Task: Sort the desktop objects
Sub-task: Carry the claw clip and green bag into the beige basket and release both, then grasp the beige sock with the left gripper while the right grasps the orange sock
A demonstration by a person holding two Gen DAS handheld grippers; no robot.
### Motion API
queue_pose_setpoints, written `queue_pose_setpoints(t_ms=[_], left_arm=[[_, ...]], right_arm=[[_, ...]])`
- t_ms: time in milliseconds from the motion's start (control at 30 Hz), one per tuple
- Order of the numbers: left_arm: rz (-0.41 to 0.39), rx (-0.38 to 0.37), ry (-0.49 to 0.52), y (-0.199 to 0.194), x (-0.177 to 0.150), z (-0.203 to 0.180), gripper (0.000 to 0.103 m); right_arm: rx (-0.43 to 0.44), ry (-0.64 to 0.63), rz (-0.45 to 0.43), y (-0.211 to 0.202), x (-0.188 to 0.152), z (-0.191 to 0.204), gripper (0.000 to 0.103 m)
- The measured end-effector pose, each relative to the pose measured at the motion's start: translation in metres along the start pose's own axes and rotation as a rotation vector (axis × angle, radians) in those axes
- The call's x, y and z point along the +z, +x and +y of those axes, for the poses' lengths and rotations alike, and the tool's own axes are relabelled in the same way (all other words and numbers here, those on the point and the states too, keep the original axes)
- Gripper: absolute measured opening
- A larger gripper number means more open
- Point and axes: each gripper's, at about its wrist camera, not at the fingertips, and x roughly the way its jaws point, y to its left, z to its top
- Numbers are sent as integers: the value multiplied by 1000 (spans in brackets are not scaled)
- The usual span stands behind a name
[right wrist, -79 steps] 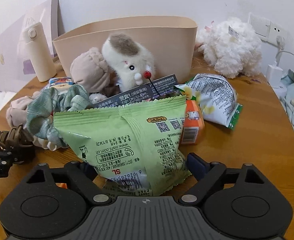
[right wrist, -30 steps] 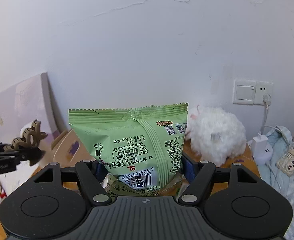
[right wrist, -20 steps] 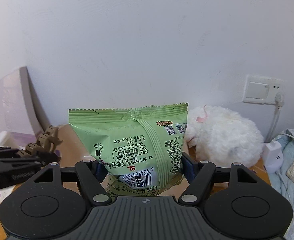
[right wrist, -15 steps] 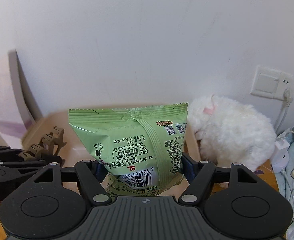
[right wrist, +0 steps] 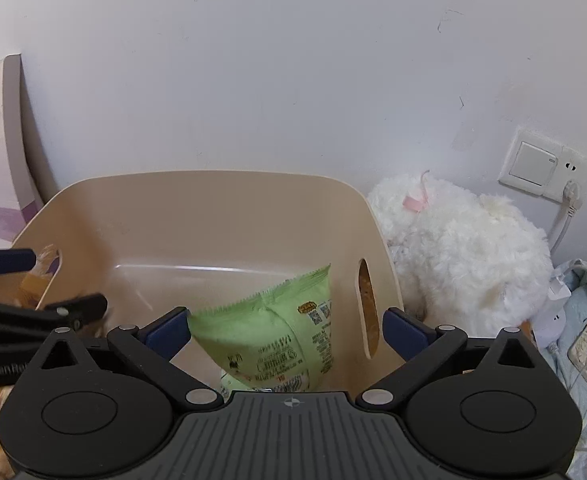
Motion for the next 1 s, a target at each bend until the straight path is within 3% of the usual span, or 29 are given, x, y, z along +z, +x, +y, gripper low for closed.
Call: queue_pose_setpoints(t_ms=[233, 533, 833, 1000], left_arm=[[-33, -17, -6, -43, -7, 9, 84], [-55, 0, 11, -110, -32, 19, 84], [-78, -11, 30, -162, -66, 23, 85], [-50, -25, 49, -170, -100, 23, 85]], right_arm=[[68, 31, -63, -62, -16, -8, 103], [138, 22, -101, -141, -66, -21, 103], [136, 36, -145, -195, -120, -25, 103], [151, 53, -103, -202, -158, -16, 103]])
